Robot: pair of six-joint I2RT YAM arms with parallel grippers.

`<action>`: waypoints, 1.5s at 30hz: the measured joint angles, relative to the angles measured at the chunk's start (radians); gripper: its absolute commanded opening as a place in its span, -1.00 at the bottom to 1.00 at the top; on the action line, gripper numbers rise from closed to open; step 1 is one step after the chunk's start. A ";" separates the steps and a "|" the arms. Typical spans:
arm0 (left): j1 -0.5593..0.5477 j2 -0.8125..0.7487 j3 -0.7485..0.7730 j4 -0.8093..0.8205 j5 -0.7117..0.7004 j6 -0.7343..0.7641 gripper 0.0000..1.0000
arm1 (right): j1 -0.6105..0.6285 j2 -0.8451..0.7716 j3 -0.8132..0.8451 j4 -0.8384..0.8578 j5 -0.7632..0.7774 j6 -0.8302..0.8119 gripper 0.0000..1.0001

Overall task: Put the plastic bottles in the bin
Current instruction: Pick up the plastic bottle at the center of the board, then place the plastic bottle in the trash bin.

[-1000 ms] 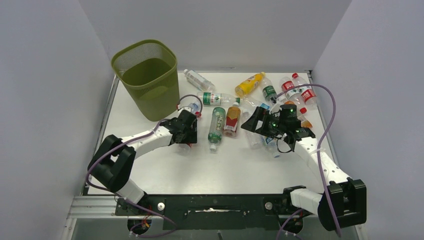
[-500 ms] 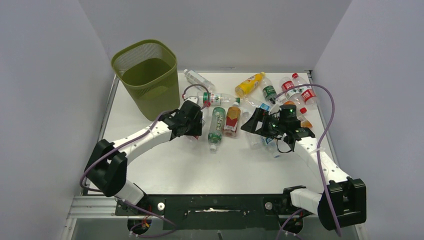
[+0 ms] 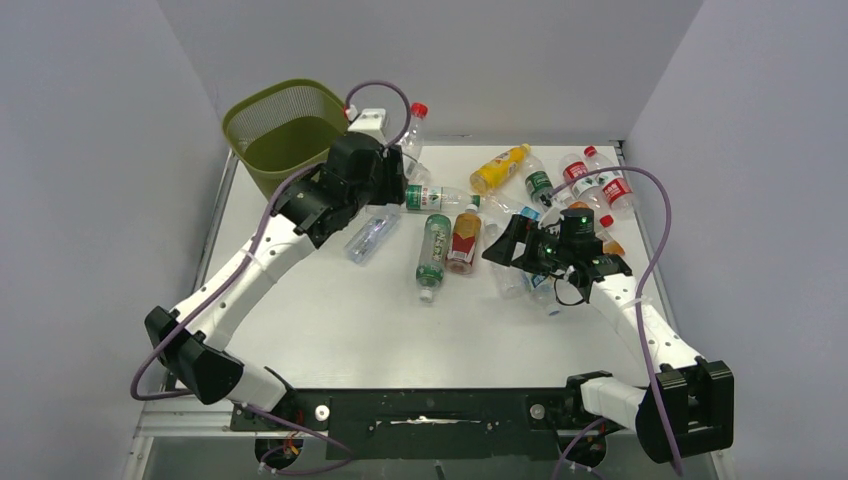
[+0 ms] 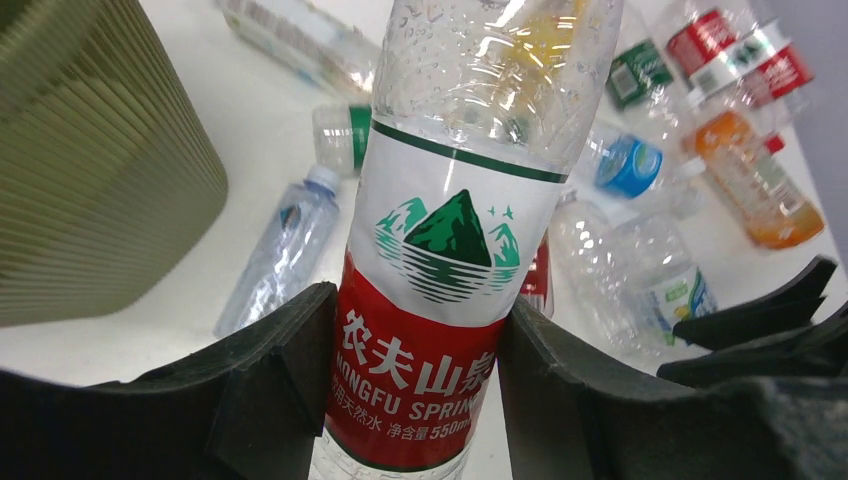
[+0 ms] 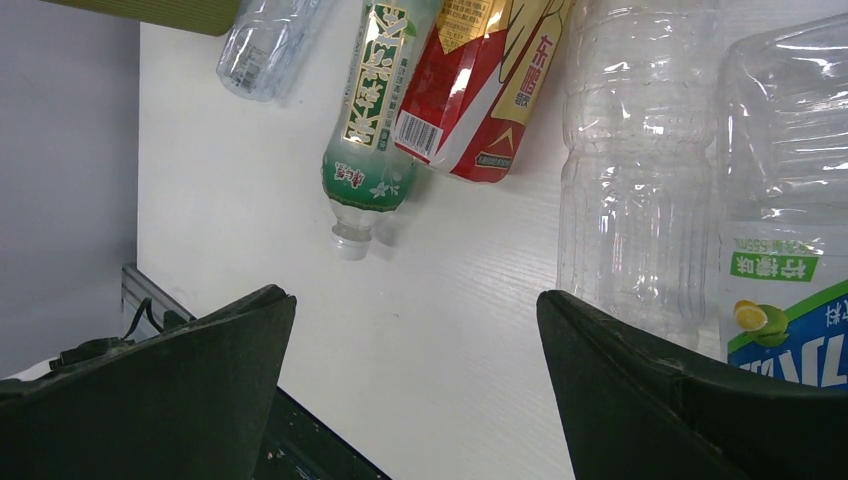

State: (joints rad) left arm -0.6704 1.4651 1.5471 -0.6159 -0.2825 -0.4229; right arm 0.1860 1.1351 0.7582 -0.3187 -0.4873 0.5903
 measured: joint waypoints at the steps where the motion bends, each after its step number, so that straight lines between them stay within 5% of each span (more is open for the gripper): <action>1: 0.006 0.002 0.027 -0.003 -0.003 0.007 -0.26 | 0.000 0.000 0.000 0.000 0.000 0.000 0.96; 12: 0.208 0.037 0.321 -0.040 0.011 0.073 -0.28 | 0.000 -0.009 0.000 0.001 -0.003 0.006 0.96; 23: 0.580 0.052 0.331 0.033 0.055 0.115 -0.26 | 0.000 -0.016 -0.003 0.017 -0.007 0.020 0.96; 37: 0.697 0.186 0.161 0.179 0.146 0.123 0.61 | 0.000 -0.015 -0.003 0.031 -0.016 0.020 0.96; 45: 0.707 0.184 0.165 0.190 0.204 0.110 0.67 | 0.000 0.000 -0.003 0.035 -0.021 0.020 0.96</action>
State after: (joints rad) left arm 0.0364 1.6489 1.7119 -0.4255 -0.0780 -0.3130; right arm 0.1860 1.1351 0.7555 -0.2840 -0.5079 0.6106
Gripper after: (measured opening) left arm 0.832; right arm 0.978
